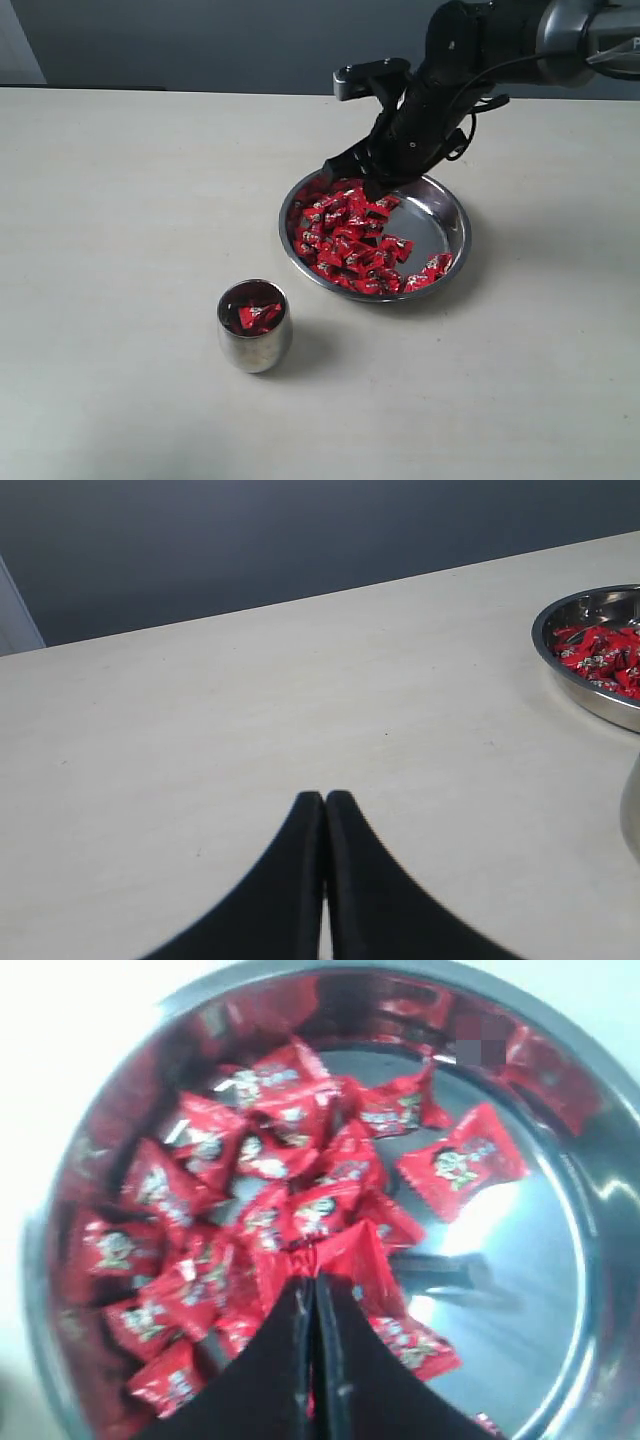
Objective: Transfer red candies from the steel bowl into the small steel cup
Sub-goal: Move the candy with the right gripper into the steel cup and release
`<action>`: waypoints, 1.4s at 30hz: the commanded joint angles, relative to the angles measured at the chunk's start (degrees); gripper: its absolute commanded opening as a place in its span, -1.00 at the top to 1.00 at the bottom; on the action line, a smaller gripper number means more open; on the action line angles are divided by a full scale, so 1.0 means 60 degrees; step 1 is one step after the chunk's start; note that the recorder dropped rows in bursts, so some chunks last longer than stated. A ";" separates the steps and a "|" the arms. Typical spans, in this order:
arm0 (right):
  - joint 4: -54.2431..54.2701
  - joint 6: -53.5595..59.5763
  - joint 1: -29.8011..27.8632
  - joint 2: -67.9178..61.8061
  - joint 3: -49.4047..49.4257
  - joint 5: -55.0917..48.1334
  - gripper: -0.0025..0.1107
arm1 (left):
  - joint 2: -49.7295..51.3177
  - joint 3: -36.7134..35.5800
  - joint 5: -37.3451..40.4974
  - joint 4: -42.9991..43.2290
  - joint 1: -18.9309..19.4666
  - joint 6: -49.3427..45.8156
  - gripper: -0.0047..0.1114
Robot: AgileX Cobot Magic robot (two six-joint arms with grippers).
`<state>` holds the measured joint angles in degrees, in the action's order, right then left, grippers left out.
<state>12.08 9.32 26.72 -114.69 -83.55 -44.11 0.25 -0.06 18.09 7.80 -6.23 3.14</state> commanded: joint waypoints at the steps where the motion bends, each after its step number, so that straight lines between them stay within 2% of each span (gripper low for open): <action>1: 0.0848 0.0980 0.0602 0.0496 -0.0040 -0.0586 0.97 | -0.0041 0.0010 -0.0068 -0.0006 -0.0071 0.0053 0.91; 5: 0.1266 0.1488 0.1252 0.0670 -0.0040 -0.0894 0.97 | -0.0041 0.0010 -0.0068 -0.0006 -0.0071 0.0053 0.91; 18: 0.1328 0.1527 0.2852 0.0710 -0.0040 -0.1246 0.97 | -0.0041 0.0010 -0.0068 -0.0006 -0.0071 0.0053 0.91; 24: 0.1355 0.1527 0.3179 0.0710 -0.0040 -0.1675 0.97 | -0.0041 0.0010 -0.0068 -0.0006 -0.0071 0.0053 0.91; 36: 0.1532 0.1527 0.3179 0.0693 -0.0040 -0.2257 0.97 | -0.0041 0.0010 -0.0068 -0.0006 -0.0071 0.0053 0.91; 38: 0.1552 0.1620 0.3179 0.0693 -0.0040 -0.2293 0.86 | -0.0041 0.0010 -0.0068 -0.0006 -0.0071 0.0053 0.91; 42: 0.1599 0.1840 0.3179 0.0693 -0.0040 -0.2316 0.43 | -0.0041 0.0010 -0.0068 -0.0006 -0.0071 0.0053 0.91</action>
<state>21.37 19.40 45.72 -111.02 -83.55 -57.54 0.25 -0.06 18.09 7.80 -6.23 3.14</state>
